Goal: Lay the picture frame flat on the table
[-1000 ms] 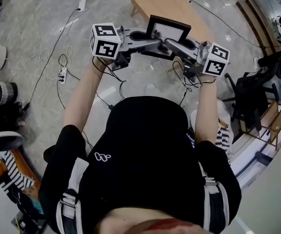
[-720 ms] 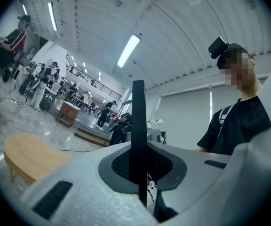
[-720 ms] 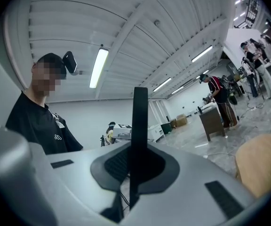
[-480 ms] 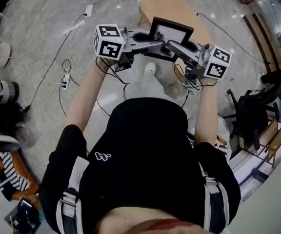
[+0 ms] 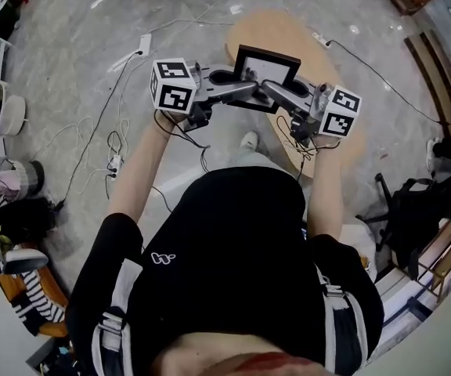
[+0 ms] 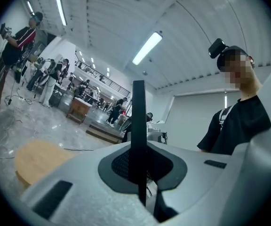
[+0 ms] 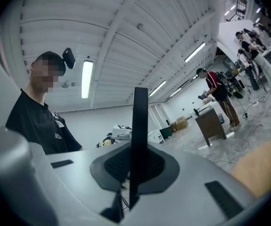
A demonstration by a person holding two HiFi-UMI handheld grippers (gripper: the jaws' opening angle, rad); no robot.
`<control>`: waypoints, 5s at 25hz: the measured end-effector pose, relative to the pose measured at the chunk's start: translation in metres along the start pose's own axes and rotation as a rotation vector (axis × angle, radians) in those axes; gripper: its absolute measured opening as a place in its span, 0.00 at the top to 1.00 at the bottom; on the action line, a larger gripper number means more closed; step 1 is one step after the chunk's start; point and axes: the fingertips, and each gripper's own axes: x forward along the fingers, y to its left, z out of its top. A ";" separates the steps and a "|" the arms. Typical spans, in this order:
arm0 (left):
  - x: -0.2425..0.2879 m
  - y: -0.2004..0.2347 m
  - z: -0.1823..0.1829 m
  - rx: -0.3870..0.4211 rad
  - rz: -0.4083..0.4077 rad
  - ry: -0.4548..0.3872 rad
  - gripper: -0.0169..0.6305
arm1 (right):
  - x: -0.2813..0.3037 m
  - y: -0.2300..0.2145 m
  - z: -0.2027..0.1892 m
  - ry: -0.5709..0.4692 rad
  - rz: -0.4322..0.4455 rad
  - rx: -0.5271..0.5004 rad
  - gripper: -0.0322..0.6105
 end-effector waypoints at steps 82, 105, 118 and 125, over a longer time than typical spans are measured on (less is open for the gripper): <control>0.122 0.432 -0.341 -0.523 0.216 0.469 0.96 | -0.188 -0.505 -0.359 -0.158 -0.869 0.906 0.92; 0.113 0.422 -0.334 -0.556 0.265 0.404 0.96 | -0.239 -0.497 -0.380 0.246 -1.493 0.615 0.70; 0.139 0.400 -0.167 -0.208 0.576 0.263 0.96 | -0.199 -0.419 -0.196 -0.067 -1.402 0.373 0.93; 0.151 0.354 -0.028 -0.038 0.680 0.070 0.96 | -0.211 -0.365 -0.038 -0.158 -1.398 0.086 0.93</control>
